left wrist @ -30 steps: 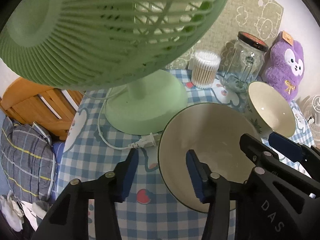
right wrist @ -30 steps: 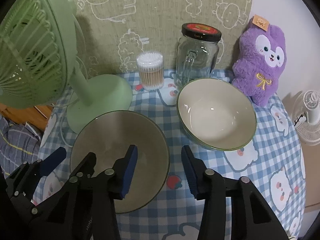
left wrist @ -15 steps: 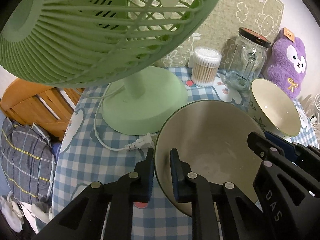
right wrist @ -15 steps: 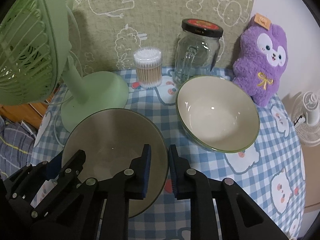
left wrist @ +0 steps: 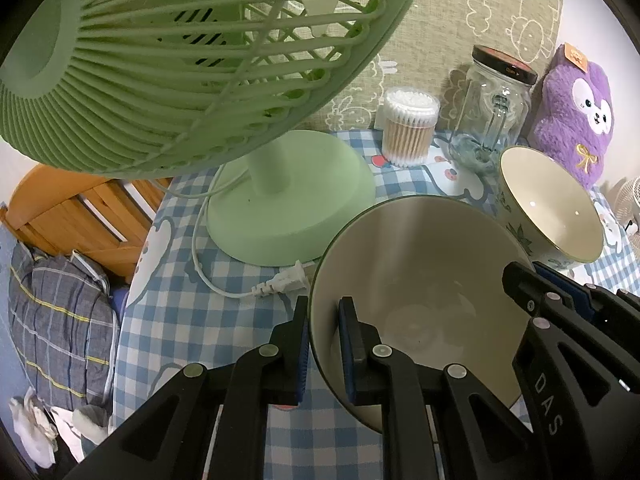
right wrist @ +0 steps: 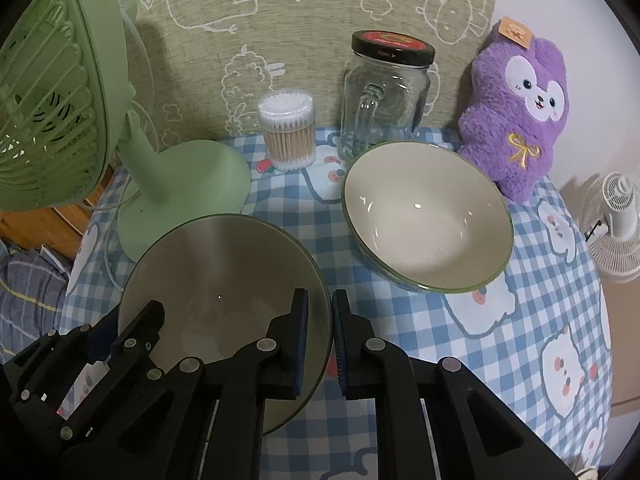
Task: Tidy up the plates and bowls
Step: 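Lift the bowl and carry it over the first cream bowl with both grippers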
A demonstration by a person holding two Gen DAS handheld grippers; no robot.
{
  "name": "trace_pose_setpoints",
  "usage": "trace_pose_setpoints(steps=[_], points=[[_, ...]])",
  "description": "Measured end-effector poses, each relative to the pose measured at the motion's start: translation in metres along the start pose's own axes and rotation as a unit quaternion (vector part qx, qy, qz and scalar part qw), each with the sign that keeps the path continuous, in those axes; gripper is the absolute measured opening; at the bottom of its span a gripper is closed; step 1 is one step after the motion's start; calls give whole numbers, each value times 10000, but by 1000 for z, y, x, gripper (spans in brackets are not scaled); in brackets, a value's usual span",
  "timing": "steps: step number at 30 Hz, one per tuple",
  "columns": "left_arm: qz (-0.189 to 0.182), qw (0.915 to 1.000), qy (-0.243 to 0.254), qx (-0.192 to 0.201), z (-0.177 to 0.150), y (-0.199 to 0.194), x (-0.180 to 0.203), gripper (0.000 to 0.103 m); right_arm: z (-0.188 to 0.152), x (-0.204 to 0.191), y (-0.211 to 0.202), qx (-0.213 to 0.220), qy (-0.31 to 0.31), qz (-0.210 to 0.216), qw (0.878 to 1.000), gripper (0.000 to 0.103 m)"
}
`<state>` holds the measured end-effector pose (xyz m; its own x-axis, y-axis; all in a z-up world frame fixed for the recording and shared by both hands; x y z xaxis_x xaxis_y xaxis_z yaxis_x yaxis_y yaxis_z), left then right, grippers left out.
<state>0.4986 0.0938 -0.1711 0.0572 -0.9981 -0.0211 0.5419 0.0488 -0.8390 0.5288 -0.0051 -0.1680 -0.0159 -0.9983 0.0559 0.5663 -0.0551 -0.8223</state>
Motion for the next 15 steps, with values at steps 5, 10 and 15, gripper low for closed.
trace_pose_setpoints(steps=[5,10,15], points=[[-21,10000,20,-56,-5,-7,1,11,-4,1,-8,1,-83,-48,10000,15],[-30,10000,-33,-56,-7,-19,1,11,-6,3,-17,23,-84,-37,10000,15],[39,9999,-35,90,-7,-37,1,10,-8,3,-34,69,-104,-21,9999,15]])
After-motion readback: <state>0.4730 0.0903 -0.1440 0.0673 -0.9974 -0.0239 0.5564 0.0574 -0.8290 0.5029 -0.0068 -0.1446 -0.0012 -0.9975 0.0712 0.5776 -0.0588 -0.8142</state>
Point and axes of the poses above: each gripper's, at about its wrist camera, not at the fingertips, and y roughly the way its jaws point, x to its right, z to its top, the point moved 8 cm from there along y, roughly the way its jaws point, and after that the axes turned 5 degrees about -y, right-handed, at the moved point
